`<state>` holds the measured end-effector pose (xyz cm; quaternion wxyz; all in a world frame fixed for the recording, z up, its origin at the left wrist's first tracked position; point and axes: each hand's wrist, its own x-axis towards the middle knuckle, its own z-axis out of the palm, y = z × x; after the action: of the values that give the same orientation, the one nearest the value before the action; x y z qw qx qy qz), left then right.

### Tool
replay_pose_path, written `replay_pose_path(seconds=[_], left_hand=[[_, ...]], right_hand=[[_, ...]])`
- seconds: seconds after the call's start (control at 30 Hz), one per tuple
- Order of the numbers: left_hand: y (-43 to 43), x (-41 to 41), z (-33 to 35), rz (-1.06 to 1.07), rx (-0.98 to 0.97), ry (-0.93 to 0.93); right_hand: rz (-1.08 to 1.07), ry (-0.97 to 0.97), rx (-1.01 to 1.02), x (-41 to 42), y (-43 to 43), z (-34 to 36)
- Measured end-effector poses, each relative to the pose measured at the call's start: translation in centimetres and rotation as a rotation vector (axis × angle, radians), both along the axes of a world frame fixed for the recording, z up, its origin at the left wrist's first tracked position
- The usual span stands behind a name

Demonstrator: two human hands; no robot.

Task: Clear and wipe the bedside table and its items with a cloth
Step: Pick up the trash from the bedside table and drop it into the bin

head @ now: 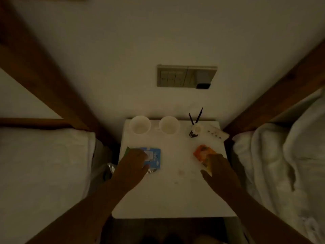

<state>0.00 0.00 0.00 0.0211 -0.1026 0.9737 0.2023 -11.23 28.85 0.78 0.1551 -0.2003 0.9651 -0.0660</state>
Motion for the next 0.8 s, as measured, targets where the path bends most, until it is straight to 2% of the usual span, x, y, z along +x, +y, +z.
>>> replay_pose_path(seconds=[0.1,0.23,0.3,0.43,0.67,0.8], left_hand=[[-1.0,-1.8,-3.7,-0.037,-0.014,-0.104],[-1.9,-2.3,-7.3,-0.11,-0.108,-0.192],[-1.9,-2.1,-7.5,-0.092,-0.197,-0.192],[-1.3,-1.7,-6.7,-0.029,-0.221,-0.166],[-0.5,-0.3,-5.2,0.025,-0.192,-0.073],[2.2,1.2,-3.9,0.016,-0.02,-0.059]], right_hand=[[-0.013,0.047,-0.015,-2.3,-0.6,-2.8],[-0.069,-0.015,0.033,-4.3,-1.0,-6.2],[-0.051,-0.064,0.056,-5.1,-0.7,-6.7],[0.002,-0.069,0.107,-5.6,0.6,-7.2],[-0.039,-0.035,0.033,-4.1,1.1,-6.4],[-0.142,0.001,-0.131,0.0,2.0,-5.2]])
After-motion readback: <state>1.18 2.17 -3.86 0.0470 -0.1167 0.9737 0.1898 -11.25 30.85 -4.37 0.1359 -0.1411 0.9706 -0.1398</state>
